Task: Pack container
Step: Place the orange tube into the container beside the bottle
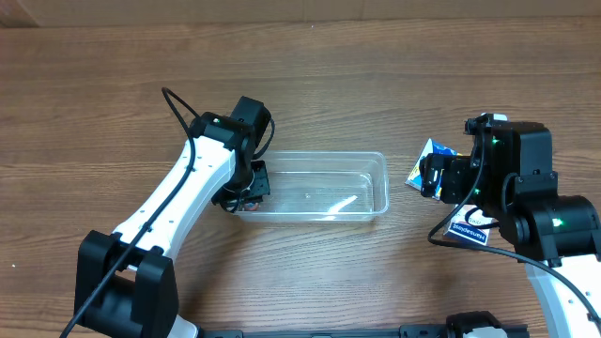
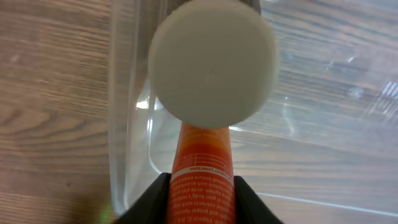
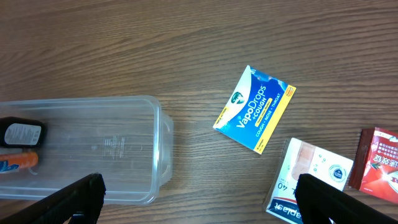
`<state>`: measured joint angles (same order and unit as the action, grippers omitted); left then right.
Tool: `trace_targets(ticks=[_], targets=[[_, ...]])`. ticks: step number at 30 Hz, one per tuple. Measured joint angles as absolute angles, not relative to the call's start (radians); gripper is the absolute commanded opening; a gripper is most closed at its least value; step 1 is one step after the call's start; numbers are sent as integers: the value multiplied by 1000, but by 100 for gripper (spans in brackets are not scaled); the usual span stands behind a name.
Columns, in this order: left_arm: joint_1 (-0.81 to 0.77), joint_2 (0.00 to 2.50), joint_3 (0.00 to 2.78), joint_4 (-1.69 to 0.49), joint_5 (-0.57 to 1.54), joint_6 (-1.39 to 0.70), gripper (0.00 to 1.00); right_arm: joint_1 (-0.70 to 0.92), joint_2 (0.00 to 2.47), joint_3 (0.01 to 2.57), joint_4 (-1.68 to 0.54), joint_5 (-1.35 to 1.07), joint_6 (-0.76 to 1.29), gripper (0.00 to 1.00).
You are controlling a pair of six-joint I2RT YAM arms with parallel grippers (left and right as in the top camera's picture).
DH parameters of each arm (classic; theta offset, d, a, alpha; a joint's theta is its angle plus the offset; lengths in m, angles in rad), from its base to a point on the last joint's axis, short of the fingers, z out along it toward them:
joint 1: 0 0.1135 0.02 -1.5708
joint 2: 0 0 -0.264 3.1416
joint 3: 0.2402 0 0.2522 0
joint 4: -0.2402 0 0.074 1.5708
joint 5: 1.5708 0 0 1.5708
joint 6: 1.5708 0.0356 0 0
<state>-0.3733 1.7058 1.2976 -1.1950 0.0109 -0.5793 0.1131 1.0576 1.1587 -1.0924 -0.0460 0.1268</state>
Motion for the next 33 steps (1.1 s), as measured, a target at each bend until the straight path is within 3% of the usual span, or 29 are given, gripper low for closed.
trace_targets(ticks=[2, 21, 28, 31, 32, 33], targets=[[-373, 1706, 1298, -1195, 10, -578, 61, 113, 1058, 1159, -1092, -46, 127, 100], [-373, 1707, 1372, -1277, 4, -585, 63, 113, 1058, 1159, -1092, -46, 126, 100], [-373, 1709, 1706, -1491, -94, -578, 83, 113, 1058, 1159, -1093, -46, 127, 100], [-367, 1706, 1793, -1528, -125, -578, 86, 113, 1058, 1159, -1092, -45, 127, 100], [-361, 1700, 1815, -1534, -133, -578, 100, 113, 1058, 1159, -1093, -46, 127, 100], [-354, 1691, 1832, -1539, -141, -578, 100, 113, 1058, 1159, -1092, -46, 127, 100]])
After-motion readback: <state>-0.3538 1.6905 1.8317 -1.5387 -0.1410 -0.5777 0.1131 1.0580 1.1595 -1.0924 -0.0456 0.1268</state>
